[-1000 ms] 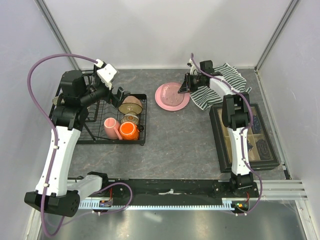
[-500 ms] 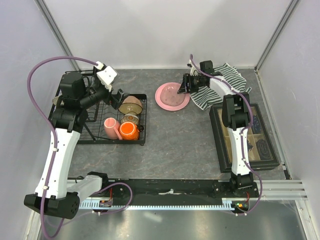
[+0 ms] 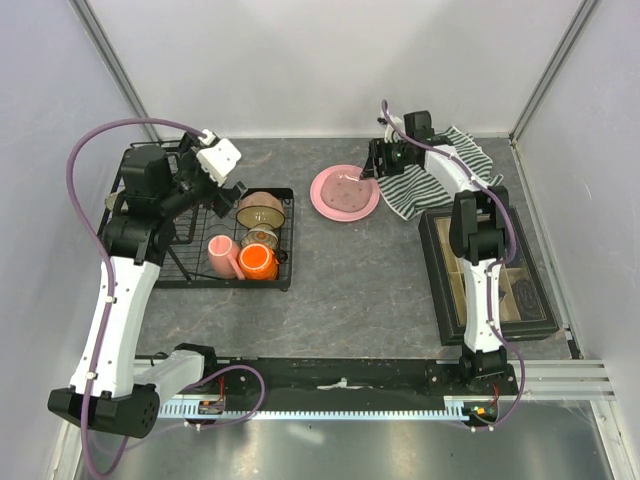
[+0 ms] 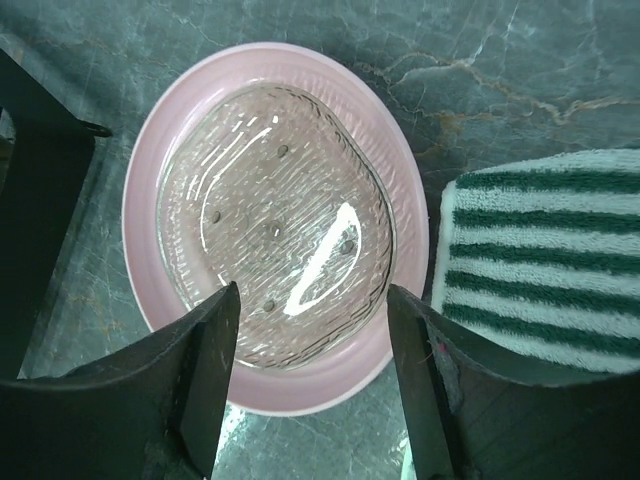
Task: Unload the mixed dishes from the dish rack
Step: Place the plate at the center of the board, then pick up the plate from the dish rack.
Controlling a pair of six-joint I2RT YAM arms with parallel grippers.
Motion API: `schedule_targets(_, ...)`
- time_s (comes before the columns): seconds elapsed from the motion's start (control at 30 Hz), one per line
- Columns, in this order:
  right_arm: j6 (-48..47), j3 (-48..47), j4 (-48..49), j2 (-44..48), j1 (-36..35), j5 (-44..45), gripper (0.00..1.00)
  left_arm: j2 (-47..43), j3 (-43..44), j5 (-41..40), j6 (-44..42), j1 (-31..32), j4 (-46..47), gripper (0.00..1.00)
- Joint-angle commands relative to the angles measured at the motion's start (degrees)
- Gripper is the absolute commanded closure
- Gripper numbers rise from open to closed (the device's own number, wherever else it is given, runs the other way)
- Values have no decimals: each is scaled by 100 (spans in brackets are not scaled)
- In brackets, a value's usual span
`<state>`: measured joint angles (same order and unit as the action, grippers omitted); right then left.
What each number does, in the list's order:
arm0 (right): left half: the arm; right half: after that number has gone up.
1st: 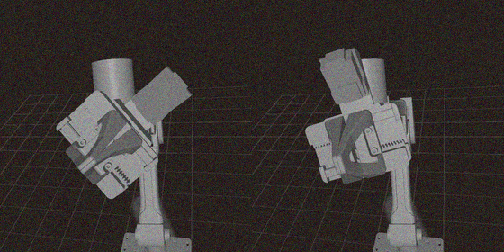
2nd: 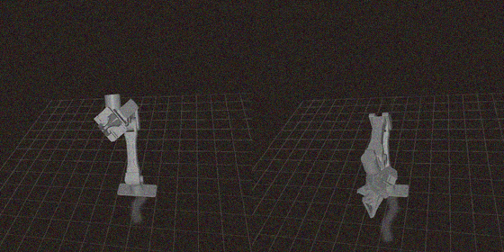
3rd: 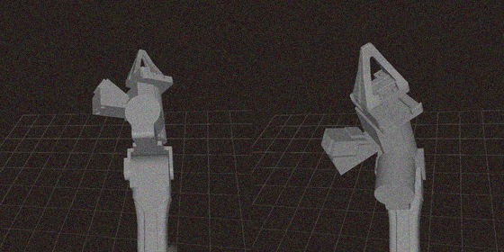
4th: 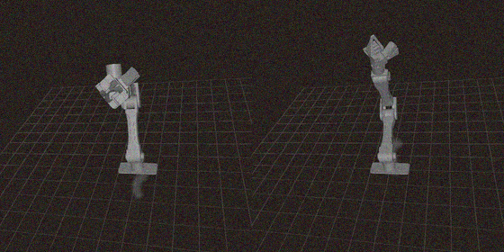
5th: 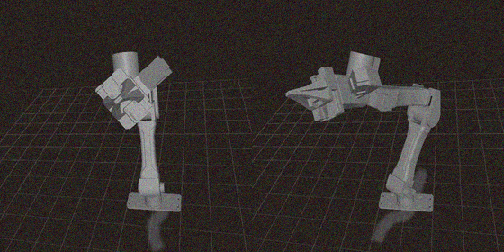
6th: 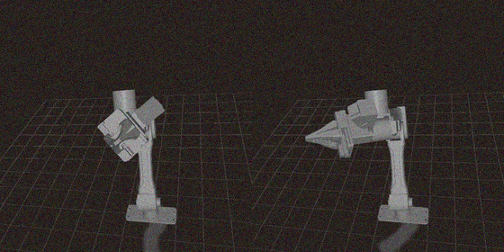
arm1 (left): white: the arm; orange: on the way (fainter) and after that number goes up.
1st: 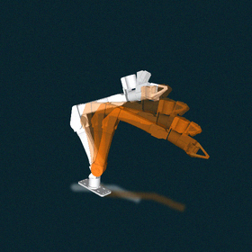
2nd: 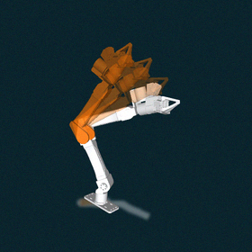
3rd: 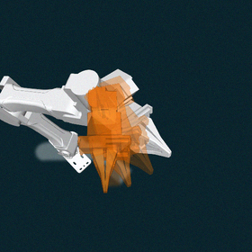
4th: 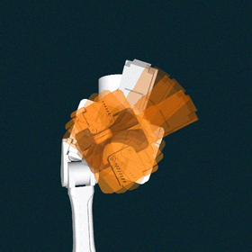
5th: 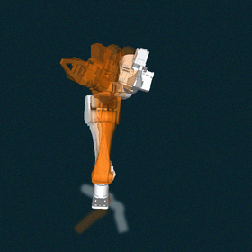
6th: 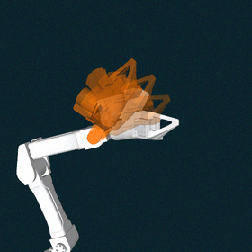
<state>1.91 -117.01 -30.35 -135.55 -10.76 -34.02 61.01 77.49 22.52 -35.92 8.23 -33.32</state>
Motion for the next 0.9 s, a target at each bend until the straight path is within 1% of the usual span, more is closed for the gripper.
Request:
schedule_targets(0.0,-340,143,-41,652,-40,168,31,25,345,-617,-1266,-14,-367,1)
schedule_targets(0.03,-375,196,-41,818,-40,176,31,25,389,-739,-1460,-32,-446,1)
schedule_targets(0.07,-454,257,-33,906,-31,176,31,33,441,-802,-1914,-58,-682,1)
schedule_targets(0.1,-481,388,-24,1003,-40,176,31,68,555,-863,-2145,-102,-789,1)
schedule_targets(0.13,-516,468,2,1204,-40,176,30,95,617,-968,-2573,-163,-920,1)
schedule_targets(0.17,-577,634,20,1293,-48,159,30,121,696,-978,-2804,-242,-1183,1)
schedule_targets(0.2,-595,731,38,1390,-40,141,30,217,932,-969,-2980,-408,-1377,1)
schedule_targets(0.23,-622,811,55,1556,-57,133,30,288,1073,-891,-3339,-514,-1562,1)
schedule_targets(0.27,-683,977,64,1636,-57,124,30,358,1223,-847,-3499,-611,-2016,1)
schedule_targets(0.3,-718,1065,64,1715,-75,132,30,437,1564,-785,-3675,-795,-2255,1)
schedule_targets(0.33,-753,1145,73,1846,-92,124,30,603,1732,-724,-3963,-814,-2484,1)
schedule_targets(0.37,-789,1293,82,1908,-101,132,30,683,1908,-697,-4123,-1006,-2756,1)
schedule_targets(0.4,-841,1373,82,2013,-119,124,30,753,2232,-679,-4307,-1138,-3229,1)
schedule_targets(0.47,-885,1557,99,2102,-119,124,30,921,2550,-653,-4817,-1305,-3680,1)
schedule_targets(0.5,-912,1602,117,2155,-136,124,29,938,2604,-653,-4993,-1350,-3969,2)
schedule_targets(0.53,-929,1646,126,2173,-128,124,29,939,2622,-653,-5334,-1402,-4067,2)
schedule_targets(0.7,-912,1813,196,2208,-128,106,29,1018,2622,-732,-6346,-1710,-4638,2)
schedule_targets(0.77,-903,1883,240,2199,-128,80,29,1088,2613,-671,-6541,-1859,-4850,2)
schedule_targets(0.87,-877,1980,328,2182,-136,36,30,1149,2569,-609,-6769,-2017,-4798,2)
